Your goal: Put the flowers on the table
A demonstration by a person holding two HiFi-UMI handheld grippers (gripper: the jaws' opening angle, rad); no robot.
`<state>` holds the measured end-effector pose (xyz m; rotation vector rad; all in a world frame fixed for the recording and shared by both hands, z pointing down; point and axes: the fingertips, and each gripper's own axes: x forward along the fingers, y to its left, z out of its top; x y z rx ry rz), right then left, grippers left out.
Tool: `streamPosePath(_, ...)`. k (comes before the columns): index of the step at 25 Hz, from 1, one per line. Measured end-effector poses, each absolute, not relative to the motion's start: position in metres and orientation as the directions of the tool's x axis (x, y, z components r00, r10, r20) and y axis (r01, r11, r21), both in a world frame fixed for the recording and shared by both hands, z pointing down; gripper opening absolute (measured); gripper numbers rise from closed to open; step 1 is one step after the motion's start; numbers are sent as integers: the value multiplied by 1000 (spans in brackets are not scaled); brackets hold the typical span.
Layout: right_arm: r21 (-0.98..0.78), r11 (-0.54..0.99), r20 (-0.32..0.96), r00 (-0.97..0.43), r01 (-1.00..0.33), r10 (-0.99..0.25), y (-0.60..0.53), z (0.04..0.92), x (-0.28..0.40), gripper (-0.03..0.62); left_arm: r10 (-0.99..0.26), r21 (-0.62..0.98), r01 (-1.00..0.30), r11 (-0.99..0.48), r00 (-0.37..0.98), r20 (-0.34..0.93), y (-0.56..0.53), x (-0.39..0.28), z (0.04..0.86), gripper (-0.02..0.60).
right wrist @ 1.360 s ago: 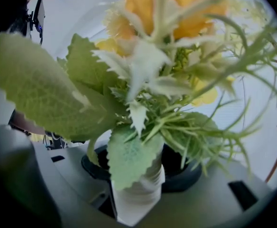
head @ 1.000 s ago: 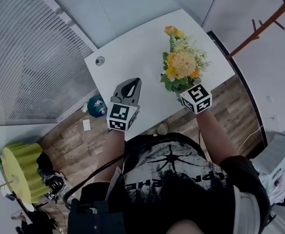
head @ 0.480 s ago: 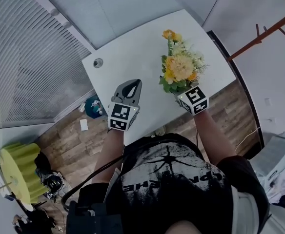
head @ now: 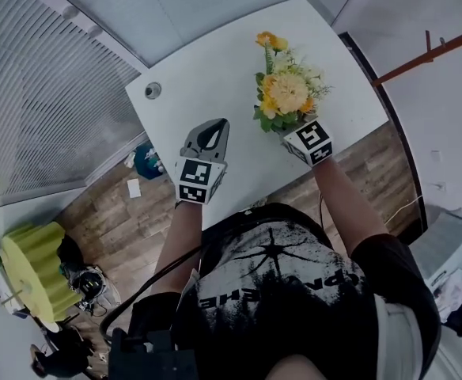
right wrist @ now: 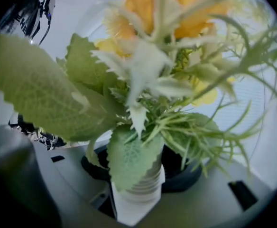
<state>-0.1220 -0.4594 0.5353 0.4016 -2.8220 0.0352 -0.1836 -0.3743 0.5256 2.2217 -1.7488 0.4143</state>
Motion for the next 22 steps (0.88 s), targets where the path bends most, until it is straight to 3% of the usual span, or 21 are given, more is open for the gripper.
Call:
streamPosePath(14, -24, 955, 224, -932, -297, -284, -481, 550, -134, 250, -865, 25, -971, -237, 223, 449, -372, -165, 543, 14)
streamPosePath(22, -26, 956, 249, -928, -294, -278, -478, 555, -133, 272, -862, 31, -965, -262, 248, 443, -367, -150, 539, 14)
